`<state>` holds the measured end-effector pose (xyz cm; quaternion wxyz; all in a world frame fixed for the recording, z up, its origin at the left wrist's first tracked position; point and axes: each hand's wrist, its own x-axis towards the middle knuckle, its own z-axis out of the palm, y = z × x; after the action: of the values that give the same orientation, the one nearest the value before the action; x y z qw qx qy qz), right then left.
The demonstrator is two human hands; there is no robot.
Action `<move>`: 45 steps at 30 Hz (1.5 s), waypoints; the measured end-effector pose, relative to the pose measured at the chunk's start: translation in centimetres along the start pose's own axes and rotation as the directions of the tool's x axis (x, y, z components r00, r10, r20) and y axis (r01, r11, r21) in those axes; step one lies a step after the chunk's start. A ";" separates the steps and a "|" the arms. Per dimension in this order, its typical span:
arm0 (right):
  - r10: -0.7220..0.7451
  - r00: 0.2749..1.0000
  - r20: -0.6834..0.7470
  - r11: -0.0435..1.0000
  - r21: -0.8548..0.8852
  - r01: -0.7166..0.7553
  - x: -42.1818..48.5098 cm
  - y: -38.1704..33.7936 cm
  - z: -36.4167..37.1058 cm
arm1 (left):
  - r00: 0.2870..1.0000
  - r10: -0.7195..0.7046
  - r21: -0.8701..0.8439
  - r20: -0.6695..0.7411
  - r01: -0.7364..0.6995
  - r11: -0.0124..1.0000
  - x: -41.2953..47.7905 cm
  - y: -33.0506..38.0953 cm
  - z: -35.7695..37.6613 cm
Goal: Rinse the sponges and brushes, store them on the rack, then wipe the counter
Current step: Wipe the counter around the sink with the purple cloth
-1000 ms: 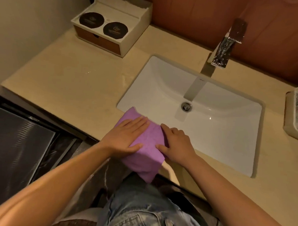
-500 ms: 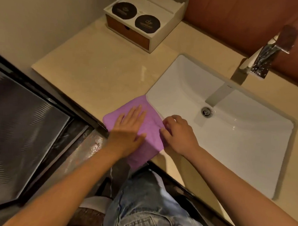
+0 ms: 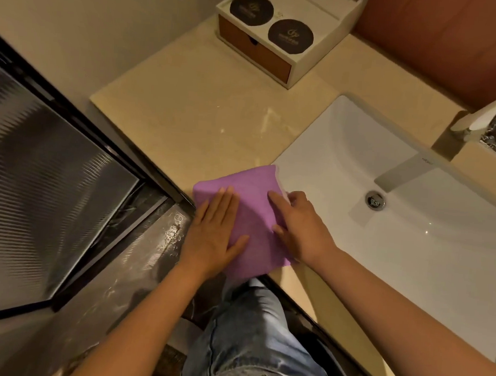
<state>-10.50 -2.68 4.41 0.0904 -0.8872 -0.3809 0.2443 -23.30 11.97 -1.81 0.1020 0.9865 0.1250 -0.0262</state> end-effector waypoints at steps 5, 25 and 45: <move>-0.153 0.986 -0.070 0.972 -0.193 0.137 1.9 -1.6 0.1 | 0.989 0.140 0.030 0.045 -0.142 0.989 1.6 -4.8 -1.1; -0.046 0.981 0.191 0.950 -0.295 0.102 11.8 -3.4 -2.8 | 0.929 0.226 0.118 0.292 -0.270 0.956 15.8 -10.1 -7.1; -0.367 0.908 0.204 0.846 -0.334 0.416 12.7 -8.1 -2.5 | 0.960 -0.259 0.064 0.103 0.254 0.965 5.6 -9.6 -4.6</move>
<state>-6.88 12.11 4.71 -0.0558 -0.7733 -0.5983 0.2025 -20.23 23.41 0.37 0.0797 0.9613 0.2454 -0.0967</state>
